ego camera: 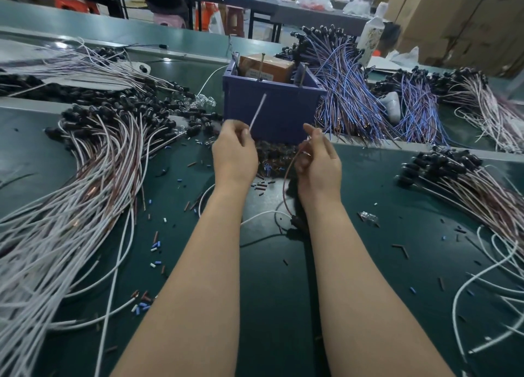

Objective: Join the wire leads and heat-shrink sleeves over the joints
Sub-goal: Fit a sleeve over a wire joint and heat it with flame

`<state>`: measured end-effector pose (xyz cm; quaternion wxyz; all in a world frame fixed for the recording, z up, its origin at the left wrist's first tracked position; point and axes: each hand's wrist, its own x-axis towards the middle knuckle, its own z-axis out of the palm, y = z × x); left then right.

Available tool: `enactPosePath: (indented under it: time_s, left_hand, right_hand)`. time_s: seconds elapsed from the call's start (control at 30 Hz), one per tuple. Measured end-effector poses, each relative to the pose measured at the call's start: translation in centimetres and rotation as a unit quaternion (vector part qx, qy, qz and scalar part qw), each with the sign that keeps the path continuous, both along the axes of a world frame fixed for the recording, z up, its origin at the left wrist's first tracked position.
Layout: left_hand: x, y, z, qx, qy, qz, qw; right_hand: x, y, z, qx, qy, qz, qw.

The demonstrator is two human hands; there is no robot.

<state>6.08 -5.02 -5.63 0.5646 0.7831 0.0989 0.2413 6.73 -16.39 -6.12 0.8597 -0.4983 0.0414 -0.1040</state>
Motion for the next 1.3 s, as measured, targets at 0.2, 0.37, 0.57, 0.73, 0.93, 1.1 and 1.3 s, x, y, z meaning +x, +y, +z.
enactPosePath:
  time_s: [0.2,0.37,0.57,0.73,0.93,1.1,1.3]
  left_hand:
    - [-0.1,0.5,0.9,-0.17,-0.037,0.035,0.984]
    - [-0.3,0.2,0.9,-0.049,-0.047,0.112,0.991]
    - [-0.4,-0.6,0.6,0.108,-0.119,0.125,0.979]
    - [-0.7,-1.0,0.7,0.093,-0.18,0.111,0.973]
    - [-0.5,-0.9,0.6,0.062,-0.153,0.16,0.973]
    - [-0.6,-0.6,0.8,0.022,-0.161,0.162,0.973]
    - [-0.5,-0.8,0.9,-0.015,-0.168,0.107,0.98]
  right_hand:
    - [-0.1,0.5,0.3,0.003,0.0,0.071,0.997]
    - [-0.6,1.2,0.5,0.067,0.02,0.155,0.986]
    - [-0.3,1.2,0.1,0.14,0.02,0.162,0.977]
    - [-0.1,1.3,0.1,0.103,0.025,0.134,0.985]
    - [0.9,2.0,3.5,-0.079,0.017,0.069,0.994]
    - [0.3,2.9,5.8,0.108,-0.061,0.204,0.971]
    - [0.6,1.8,3.3,0.107,0.065,0.084,0.989]
